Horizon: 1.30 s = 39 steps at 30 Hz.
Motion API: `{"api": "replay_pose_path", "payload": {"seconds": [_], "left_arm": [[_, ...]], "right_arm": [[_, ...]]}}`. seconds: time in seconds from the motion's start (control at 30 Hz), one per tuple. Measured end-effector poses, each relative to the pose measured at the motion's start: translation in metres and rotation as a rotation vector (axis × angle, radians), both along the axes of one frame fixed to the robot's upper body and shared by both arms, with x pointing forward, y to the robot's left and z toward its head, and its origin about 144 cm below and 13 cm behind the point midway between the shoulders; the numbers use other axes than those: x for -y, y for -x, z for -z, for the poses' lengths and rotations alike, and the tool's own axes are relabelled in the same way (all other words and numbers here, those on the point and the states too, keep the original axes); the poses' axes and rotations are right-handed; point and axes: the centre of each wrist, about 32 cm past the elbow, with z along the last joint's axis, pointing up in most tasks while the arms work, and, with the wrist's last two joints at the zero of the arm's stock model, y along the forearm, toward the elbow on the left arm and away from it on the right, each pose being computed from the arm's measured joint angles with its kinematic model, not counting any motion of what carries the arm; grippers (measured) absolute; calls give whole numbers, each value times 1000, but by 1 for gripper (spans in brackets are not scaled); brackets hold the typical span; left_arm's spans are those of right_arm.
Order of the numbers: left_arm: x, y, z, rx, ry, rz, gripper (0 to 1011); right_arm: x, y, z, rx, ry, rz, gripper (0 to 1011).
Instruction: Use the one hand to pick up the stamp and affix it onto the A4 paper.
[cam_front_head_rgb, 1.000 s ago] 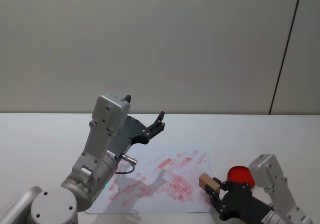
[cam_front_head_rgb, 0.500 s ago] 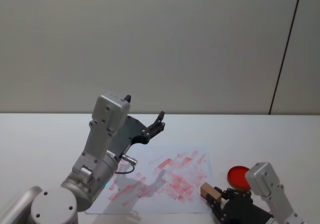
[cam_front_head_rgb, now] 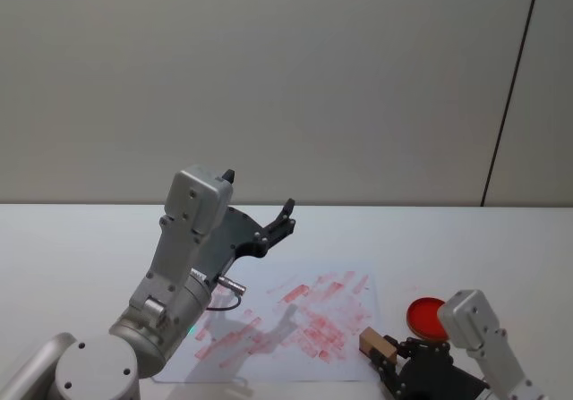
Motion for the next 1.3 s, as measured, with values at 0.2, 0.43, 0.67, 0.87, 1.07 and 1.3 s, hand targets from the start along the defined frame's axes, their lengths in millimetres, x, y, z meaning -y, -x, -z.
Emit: {"api": "replay_pose_path", "payload": {"seconds": [0.2, 0.43, 0.67, 0.87, 1.07, 1.3], "left_arm": [[0, 0, 0, 0, 0, 0, 1003], [0, 0, 0, 0, 0, 0, 1002], [0, 0, 0, 0, 0, 0, 1002], [0, 0, 0, 0, 0, 0, 1003], [0, 0, 0, 0, 0, 0, 1002], [0, 0, 0, 0, 0, 0, 1002]], "right_arm": [[1, 0, -2, -2, -24, 13, 216], [3, -5, -14, 47, -86, 55, 216], [10, -12, -27, 101, -136, 113, 216], [18, -15, -31, 127, -139, 149, 216], [26, -17, -31, 134, -117, 177, 216], [33, -18, -26, 122, -83, 202, 216]]}}
